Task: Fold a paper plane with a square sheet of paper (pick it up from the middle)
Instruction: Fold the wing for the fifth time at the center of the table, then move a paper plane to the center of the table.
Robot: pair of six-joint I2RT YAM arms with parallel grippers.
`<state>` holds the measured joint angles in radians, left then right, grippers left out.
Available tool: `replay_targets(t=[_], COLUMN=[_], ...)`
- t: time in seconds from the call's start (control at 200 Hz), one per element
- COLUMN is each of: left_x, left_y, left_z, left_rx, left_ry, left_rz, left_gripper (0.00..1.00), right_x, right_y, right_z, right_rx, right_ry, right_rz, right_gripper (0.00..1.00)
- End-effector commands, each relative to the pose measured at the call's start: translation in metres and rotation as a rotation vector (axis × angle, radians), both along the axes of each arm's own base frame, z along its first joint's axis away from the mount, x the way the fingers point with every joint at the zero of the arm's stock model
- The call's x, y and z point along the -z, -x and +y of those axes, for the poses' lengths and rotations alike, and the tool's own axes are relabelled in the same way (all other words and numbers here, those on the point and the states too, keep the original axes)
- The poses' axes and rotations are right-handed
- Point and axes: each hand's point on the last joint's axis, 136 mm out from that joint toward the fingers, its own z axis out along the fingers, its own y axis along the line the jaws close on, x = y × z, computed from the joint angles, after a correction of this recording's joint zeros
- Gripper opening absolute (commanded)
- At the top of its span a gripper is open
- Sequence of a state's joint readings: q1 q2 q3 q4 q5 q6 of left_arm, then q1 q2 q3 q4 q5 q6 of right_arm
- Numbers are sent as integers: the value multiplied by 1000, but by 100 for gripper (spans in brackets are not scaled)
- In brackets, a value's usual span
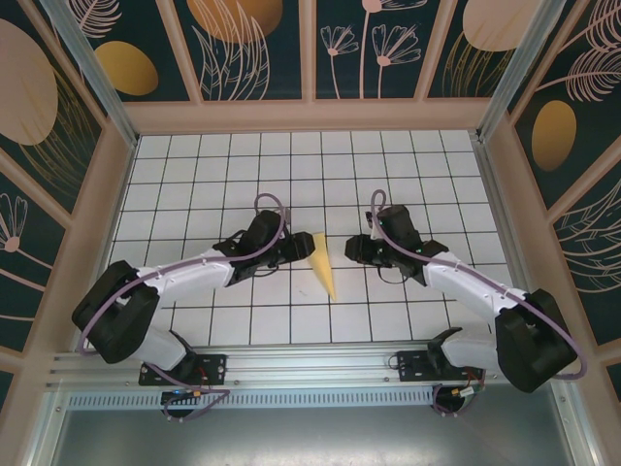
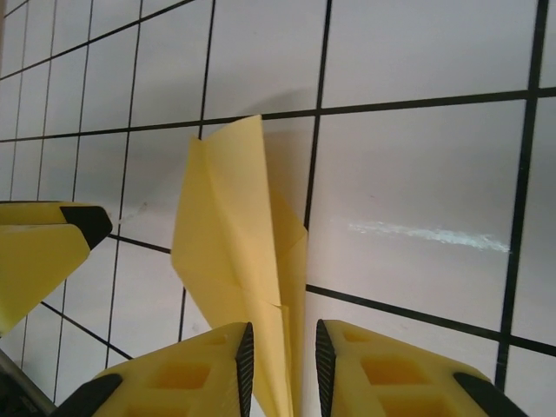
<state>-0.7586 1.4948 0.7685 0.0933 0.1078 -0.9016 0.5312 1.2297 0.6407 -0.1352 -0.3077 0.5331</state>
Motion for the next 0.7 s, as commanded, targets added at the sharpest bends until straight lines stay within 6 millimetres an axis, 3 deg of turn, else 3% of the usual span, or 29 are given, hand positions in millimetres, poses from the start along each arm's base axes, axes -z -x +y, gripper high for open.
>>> replay_targets(t=[0.0, 0.185, 0.35, 0.691], left_x=[15, 31, 41, 51], left_y=[-2, -1, 2, 13], left_z=[-4, -9, -15, 5], left_rx=[-44, -57, -18, -22], left_ry=[-69, -109, -115, -166], left_rz=[55, 89, 116, 103], left_gripper=[57, 56, 50, 19], right_x=[7, 17, 14, 31], right_y=[-2, 1, 3, 9], right_z=[-2, 3, 16, 48], right_rx=[1, -26, -75, -169], right_ry=[-12, -23, -63, -41], right_rz=[5, 36, 38, 86], right_gripper=[31, 34, 42, 45])
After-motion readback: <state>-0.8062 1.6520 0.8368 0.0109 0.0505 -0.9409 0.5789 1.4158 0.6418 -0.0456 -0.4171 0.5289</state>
